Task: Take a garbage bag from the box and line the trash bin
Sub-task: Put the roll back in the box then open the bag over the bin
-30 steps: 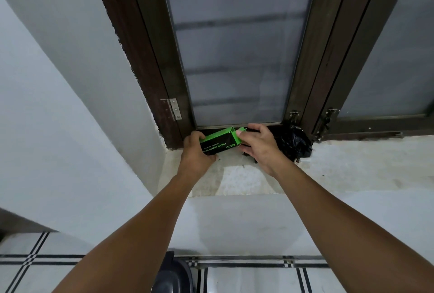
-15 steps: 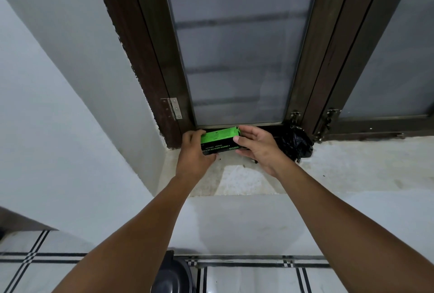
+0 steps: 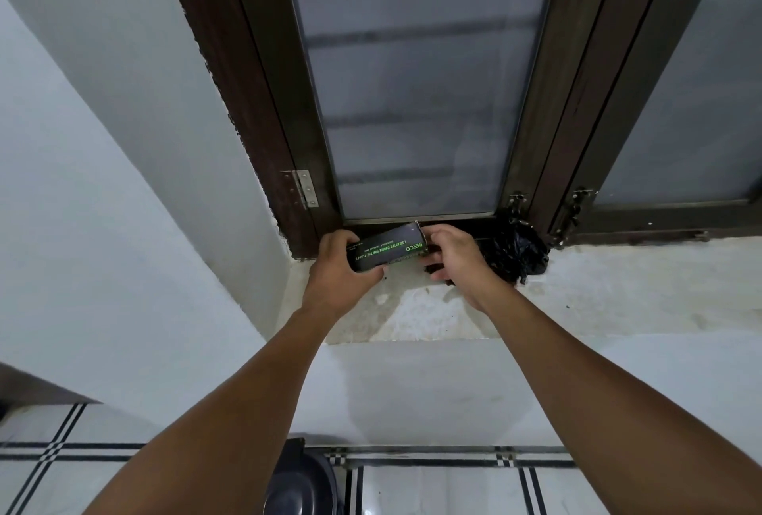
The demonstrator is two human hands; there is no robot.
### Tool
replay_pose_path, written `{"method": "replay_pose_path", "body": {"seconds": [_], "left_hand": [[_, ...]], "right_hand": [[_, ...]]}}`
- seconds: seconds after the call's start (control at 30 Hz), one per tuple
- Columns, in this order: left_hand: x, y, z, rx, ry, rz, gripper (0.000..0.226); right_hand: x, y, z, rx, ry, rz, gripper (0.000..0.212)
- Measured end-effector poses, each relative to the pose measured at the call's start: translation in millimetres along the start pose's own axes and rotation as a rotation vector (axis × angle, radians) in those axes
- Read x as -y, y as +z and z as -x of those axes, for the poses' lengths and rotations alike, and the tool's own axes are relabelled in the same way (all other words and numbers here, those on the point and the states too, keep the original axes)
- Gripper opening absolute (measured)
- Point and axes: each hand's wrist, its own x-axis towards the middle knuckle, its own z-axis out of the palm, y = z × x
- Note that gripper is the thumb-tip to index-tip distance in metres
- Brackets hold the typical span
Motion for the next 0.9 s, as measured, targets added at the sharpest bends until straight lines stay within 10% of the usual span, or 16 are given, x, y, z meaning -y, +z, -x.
{"method": "replay_pose_path", "body": {"seconds": [0.57, 0.9], "left_hand": [[20, 16, 2, 0.108, -0.201, 0.017, 0.077], [25, 15, 5, 0.127, -0.252, 0.035, 0.063]], "right_hand": [[-37, 30, 1, -0.086, -0.014, 0.281, 0.015], [-42, 37, 4, -0.004, -0.013, 0.27, 0.04]]}}
